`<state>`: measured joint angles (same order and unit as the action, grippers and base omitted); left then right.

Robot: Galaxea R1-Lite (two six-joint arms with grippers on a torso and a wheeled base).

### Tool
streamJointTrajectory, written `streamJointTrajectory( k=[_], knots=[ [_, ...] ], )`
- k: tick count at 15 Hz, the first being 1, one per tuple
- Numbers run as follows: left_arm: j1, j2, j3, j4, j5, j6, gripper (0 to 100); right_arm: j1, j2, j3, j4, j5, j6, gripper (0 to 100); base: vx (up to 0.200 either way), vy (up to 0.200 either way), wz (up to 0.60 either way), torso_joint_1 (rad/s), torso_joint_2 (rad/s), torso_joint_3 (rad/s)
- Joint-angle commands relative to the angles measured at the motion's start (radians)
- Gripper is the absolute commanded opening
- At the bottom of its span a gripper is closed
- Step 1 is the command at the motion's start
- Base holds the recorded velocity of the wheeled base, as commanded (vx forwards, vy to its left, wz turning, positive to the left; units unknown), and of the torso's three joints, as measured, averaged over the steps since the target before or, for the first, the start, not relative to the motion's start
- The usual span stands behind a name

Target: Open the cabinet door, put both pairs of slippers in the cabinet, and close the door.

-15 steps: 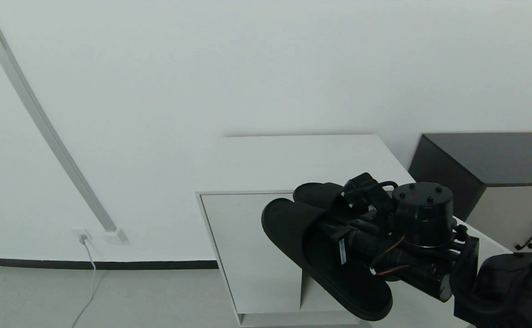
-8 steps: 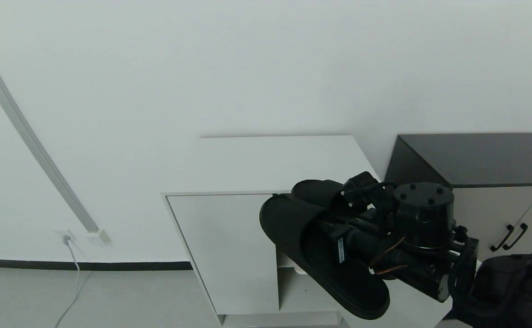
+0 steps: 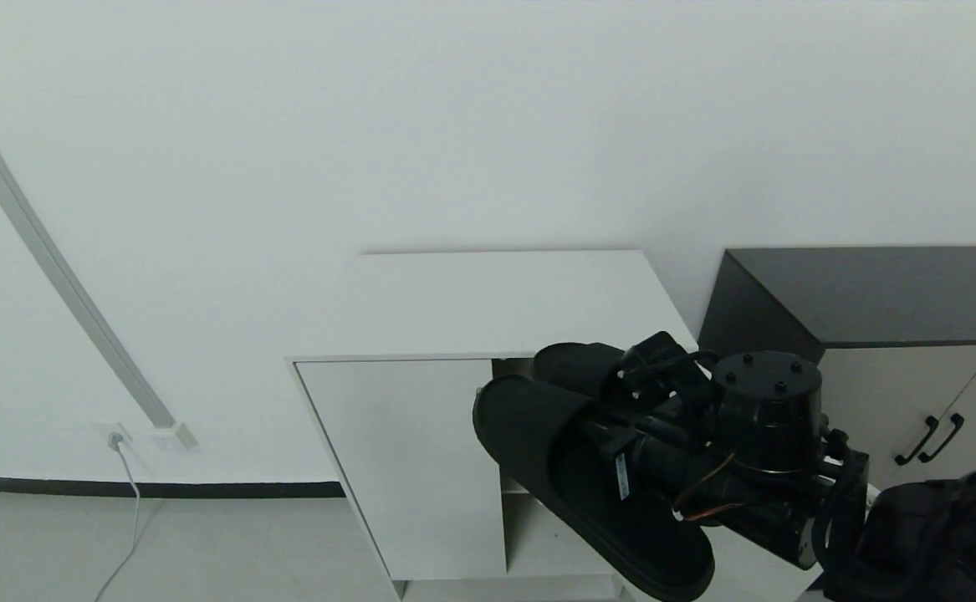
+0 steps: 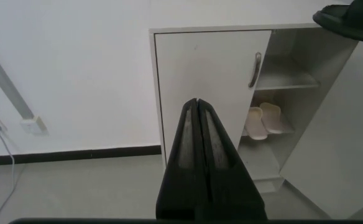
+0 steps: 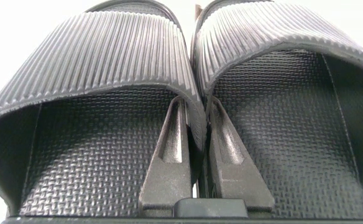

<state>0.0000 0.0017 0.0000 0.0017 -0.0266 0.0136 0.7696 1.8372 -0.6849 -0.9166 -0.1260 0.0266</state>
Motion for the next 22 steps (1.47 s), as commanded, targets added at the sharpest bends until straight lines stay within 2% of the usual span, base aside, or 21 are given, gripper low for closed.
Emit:
streamJointTrajectory(
  k=[1,10,17,22],
  knots=[
    [0.002,0.0,0.0,0.0,0.001,0.0,0,-0.003,0.002,0.005,0.001,-0.001,-0.001,0,0.0,0.0,0.0,0.0,0.0,0.0],
    [0.002,0.0,0.0,0.0,-0.001,0.0,0,-0.001,0.008,0.007,0.001,-0.001,-0.001,0,0.0,0.0,0.0,-0.004,0.01,0.005],
    [0.002,0.0,0.0,0.0,-0.001,0.0,0,-0.001,0.014,0.008,-0.002,-0.003,0.001,0,0.0,0.0,0.0,-0.19,0.44,0.238],
    [0.002,0.0,0.0,0.0,-0.001,0.0,0,-0.001,0.013,0.047,-0.079,-0.006,-0.002,0,0.0,0.0,0.0,-0.221,0.55,0.315]
  ],
)
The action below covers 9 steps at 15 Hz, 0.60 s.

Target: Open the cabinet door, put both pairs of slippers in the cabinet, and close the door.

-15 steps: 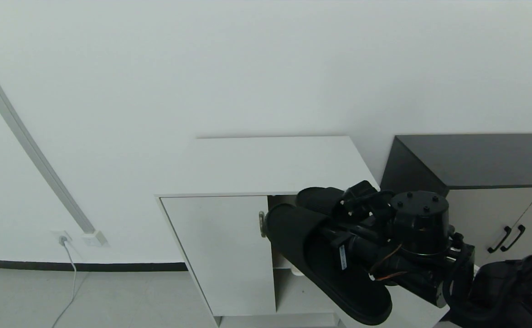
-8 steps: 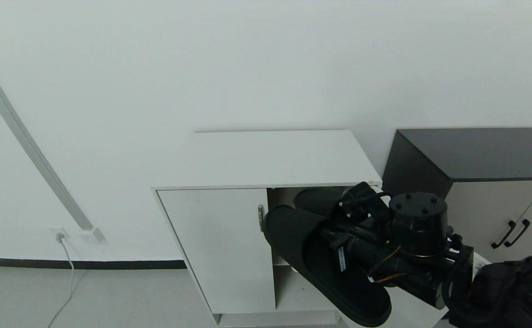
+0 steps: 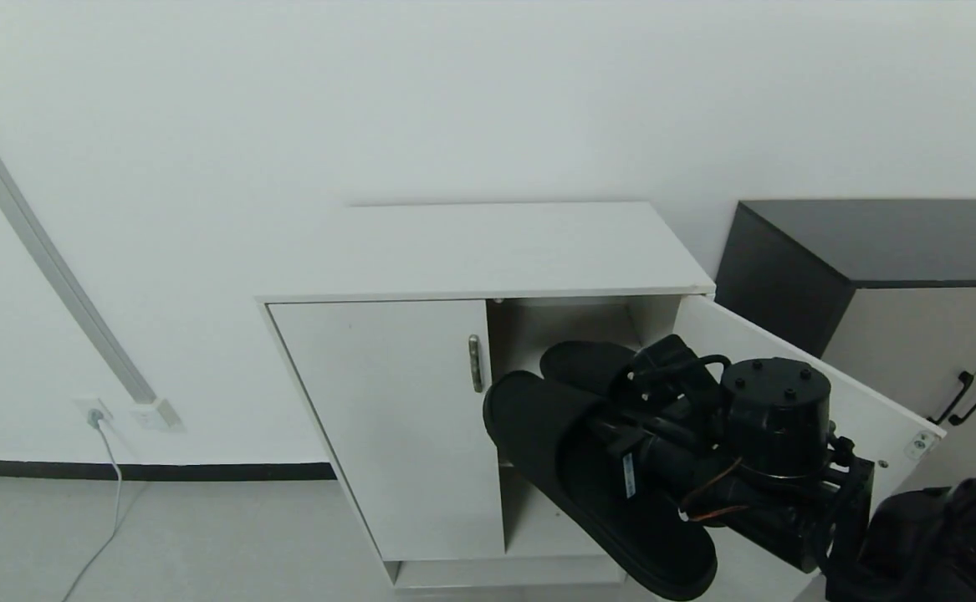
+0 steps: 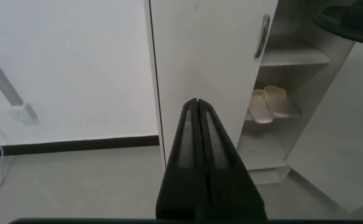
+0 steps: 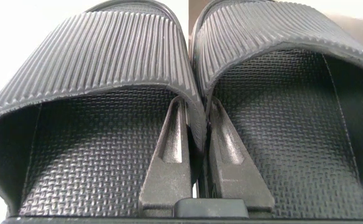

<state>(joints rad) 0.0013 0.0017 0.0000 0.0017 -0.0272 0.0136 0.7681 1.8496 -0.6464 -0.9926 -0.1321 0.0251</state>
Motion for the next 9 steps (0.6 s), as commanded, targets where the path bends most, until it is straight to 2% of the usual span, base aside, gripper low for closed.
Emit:
streamJointTrajectory(
  k=[1,9],
  knots=[
    [0.0,0.0,0.0,0.0,0.0,-0.001,0,0.0,0.002,0.008,-0.008,0.0,-0.001,0,0.0,0.0,0.0,-0.203,0.53,0.33],
    [0.0,0.0,0.0,0.0,0.0,-0.001,0,0.0,0.013,0.01,-0.012,0.0,-0.007,0,0.0,0.0,0.0,-0.18,0.5,0.321]
  ],
)
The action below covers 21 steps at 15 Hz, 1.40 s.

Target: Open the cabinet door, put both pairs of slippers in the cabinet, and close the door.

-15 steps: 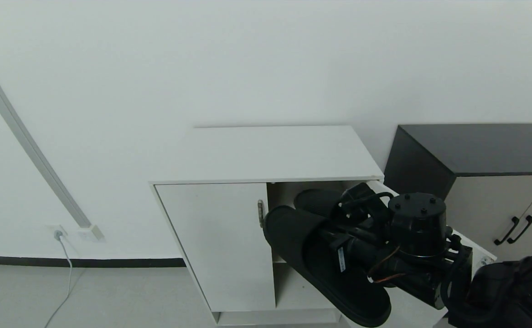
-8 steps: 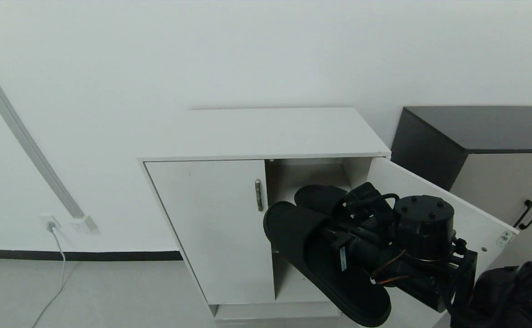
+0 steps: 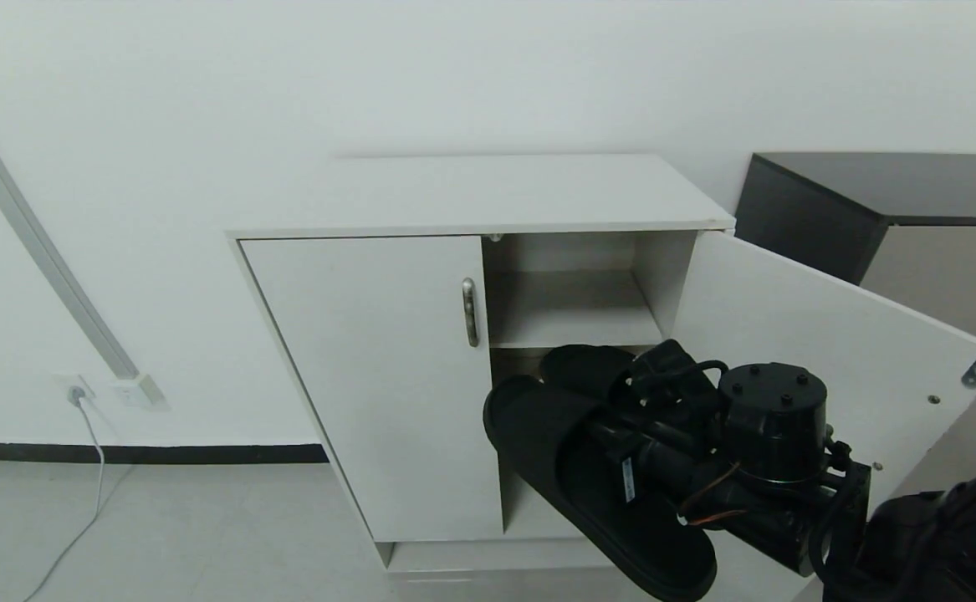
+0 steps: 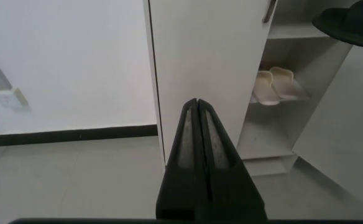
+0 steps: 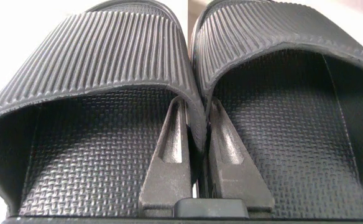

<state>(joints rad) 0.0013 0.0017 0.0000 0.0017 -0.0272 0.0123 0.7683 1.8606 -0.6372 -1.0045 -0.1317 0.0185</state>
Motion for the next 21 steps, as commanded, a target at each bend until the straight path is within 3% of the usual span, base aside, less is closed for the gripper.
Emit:
streamJointTrajectory(
  k=[1,12,17,21],
  knots=[
    [0.0,0.0,0.0,0.001,0.0,0.0,0,0.0,0.002,0.001,0.0,0.0,0.0,0,0.0,0.0,0.0,-0.144,0.46,0.32],
    [0.0,0.0,0.0,0.0,0.0,0.0,0,0.0,0.006,0.007,-0.022,0.0,-0.014,0,0.0,0.0,0.0,-0.086,0.45,0.367],
    [0.0,0.0,0.0,0.0,0.0,0.0,0,-0.001,0.022,0.013,-0.036,-0.002,-0.017,0,0.0,0.0,0.0,-0.001,0.12,0.111],
    [0.0,0.0,0.0,0.0,0.0,0.0,0,0.002,0.121,0.031,-0.243,-0.12,-0.101,0,0.0,0.0,0.0,0.0,0.0,0.0]
  ],
)
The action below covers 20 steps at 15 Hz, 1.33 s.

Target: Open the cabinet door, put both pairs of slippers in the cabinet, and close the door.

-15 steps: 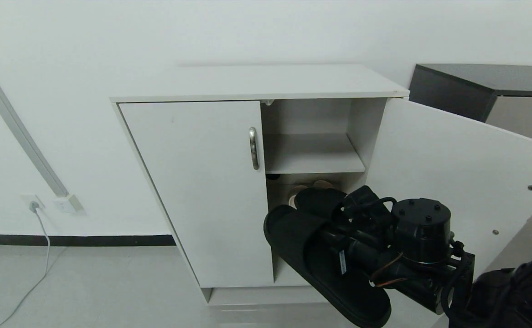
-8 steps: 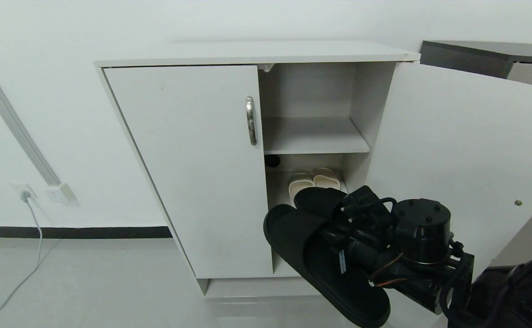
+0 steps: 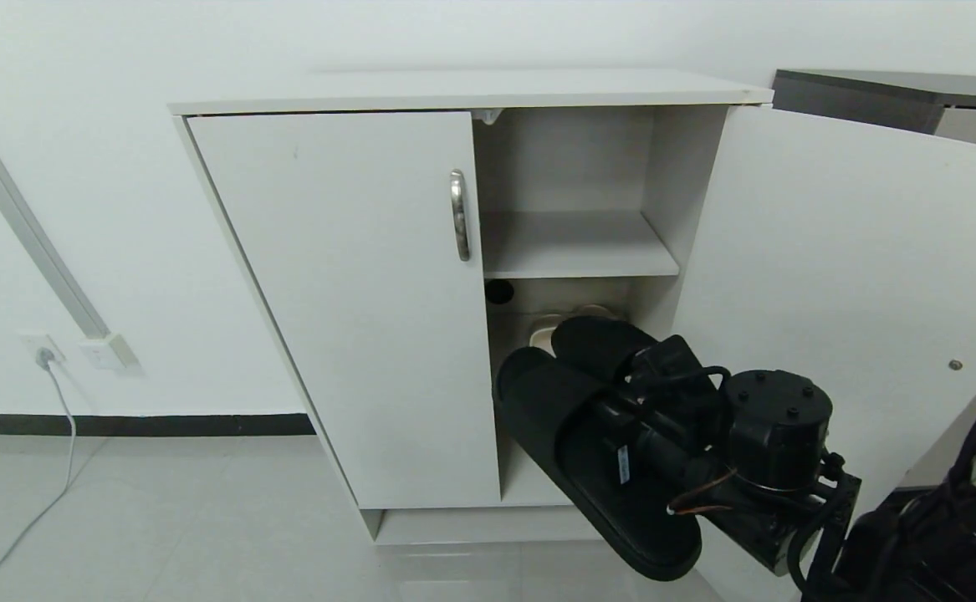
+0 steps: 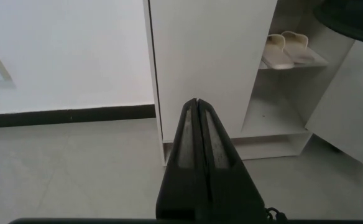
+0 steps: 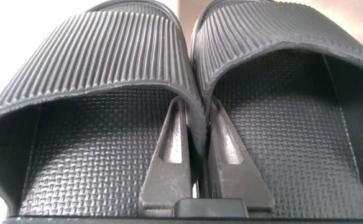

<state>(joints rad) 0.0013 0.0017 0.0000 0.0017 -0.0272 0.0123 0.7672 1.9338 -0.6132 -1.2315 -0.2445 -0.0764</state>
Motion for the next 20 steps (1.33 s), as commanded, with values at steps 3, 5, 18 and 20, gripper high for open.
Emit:
streamJointTrajectory(
  k=[3,5,18,20],
  knots=[
    [0.0,0.0,0.0,0.0,0.0,0.0,0,0.026,0.059,-0.071,0.072,-0.213,-0.023,0,0.0,0.0,0.0,0.0,0.0,0.0],
    [0.0,0.0,0.0,0.0,0.001,-0.003,0,0.046,0.004,-0.165,0.242,-0.272,0.036,0,0.0,0.0,0.0,0.0,0.0,0.0],
    [0.0,0.0,0.0,0.0,0.001,-0.005,0,0.124,-0.041,-0.717,0.917,-0.653,0.253,0,0.0,0.0,0.0,0.0,0.0,0.0],
    [0.0,0.0,0.0,0.0,0.001,-0.005,0,0.113,-0.027,-0.72,0.932,-0.653,0.262,0,0.0,0.0,0.0,0.0,0.0,0.0]
  ],
)
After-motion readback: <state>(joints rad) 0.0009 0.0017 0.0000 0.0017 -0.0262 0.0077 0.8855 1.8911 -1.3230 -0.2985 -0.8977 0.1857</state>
